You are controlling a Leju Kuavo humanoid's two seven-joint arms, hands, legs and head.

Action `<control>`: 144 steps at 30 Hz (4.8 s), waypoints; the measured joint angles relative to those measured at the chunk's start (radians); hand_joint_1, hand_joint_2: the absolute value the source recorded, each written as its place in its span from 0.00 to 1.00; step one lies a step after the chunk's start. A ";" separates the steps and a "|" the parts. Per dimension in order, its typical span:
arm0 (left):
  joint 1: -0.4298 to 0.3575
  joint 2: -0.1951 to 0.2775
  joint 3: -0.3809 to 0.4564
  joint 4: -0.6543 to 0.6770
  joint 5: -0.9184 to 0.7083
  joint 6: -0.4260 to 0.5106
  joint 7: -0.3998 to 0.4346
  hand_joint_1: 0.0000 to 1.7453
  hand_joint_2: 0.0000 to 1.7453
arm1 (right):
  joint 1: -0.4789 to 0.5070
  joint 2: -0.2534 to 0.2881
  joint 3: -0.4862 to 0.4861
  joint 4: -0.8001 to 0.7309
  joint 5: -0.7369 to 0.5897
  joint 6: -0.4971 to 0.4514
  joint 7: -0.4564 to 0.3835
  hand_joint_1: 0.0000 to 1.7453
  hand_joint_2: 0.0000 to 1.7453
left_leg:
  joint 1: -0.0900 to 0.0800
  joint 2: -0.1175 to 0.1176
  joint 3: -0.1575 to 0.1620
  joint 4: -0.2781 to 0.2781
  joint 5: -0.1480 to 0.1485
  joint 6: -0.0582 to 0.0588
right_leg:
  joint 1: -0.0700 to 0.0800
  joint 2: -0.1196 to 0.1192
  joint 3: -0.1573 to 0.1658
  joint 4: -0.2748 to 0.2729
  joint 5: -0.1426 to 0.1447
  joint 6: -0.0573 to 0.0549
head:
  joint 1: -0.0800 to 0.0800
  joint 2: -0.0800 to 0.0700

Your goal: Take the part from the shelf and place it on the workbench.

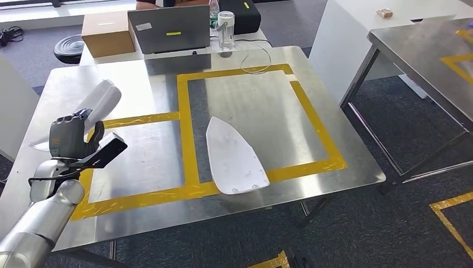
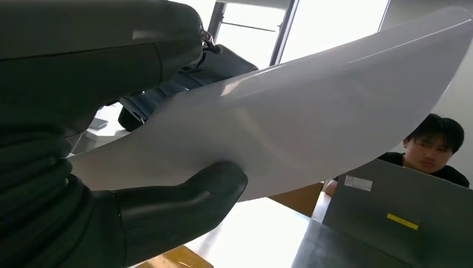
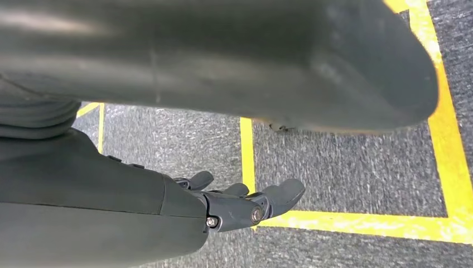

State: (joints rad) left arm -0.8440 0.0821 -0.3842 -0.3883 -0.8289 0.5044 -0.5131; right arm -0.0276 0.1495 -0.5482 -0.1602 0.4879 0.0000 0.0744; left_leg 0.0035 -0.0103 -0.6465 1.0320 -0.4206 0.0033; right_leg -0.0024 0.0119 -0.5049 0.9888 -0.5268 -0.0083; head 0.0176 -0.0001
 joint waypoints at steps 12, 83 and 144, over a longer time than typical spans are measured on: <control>0.040 -0.007 -0.068 0.035 -0.042 0.037 -0.051 0.00 1.00 | 0.006 0.000 0.001 0.000 0.017 0.012 -0.006 0.00 0.00 | 0.000 0.000 0.013 -0.008 0.001 -0.001 | 0.000 0.000 0.008 0.000 -0.002 0.007 | 0.000 0.000; 0.766 -0.088 0.033 -0.456 0.423 -0.001 0.053 0.00 0.00 | -0.005 0.007 -0.021 0.000 0.071 -0.009 -0.034 0.00 0.00 | 0.016 0.013 -0.038 0.239 -0.147 -0.055 | -0.019 -0.018 -0.071 0.010 0.070 -0.015 | 0.038 0.000; 0.716 -0.139 0.165 0.210 0.451 -0.273 0.642 0.00 0.00 | -0.053 0.016 -0.012 -0.008 0.110 -0.002 0.035 0.00 0.00 | 0.007 0.014 -0.068 0.206 -0.156 -0.053 | -0.004 -0.023 -0.049 0.004 0.059 -0.032 | 0.032 0.000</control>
State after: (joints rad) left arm -0.1276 -0.0571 -0.2190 -0.1782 -0.3780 0.2313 0.1287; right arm -0.0811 0.1655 -0.5602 -0.1681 0.5976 -0.0024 0.1090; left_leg 0.0109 0.0035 -0.7144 1.2381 -0.5761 -0.0495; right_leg -0.0060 -0.0113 -0.5539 0.9930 -0.4680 -0.0399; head 0.0496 0.0000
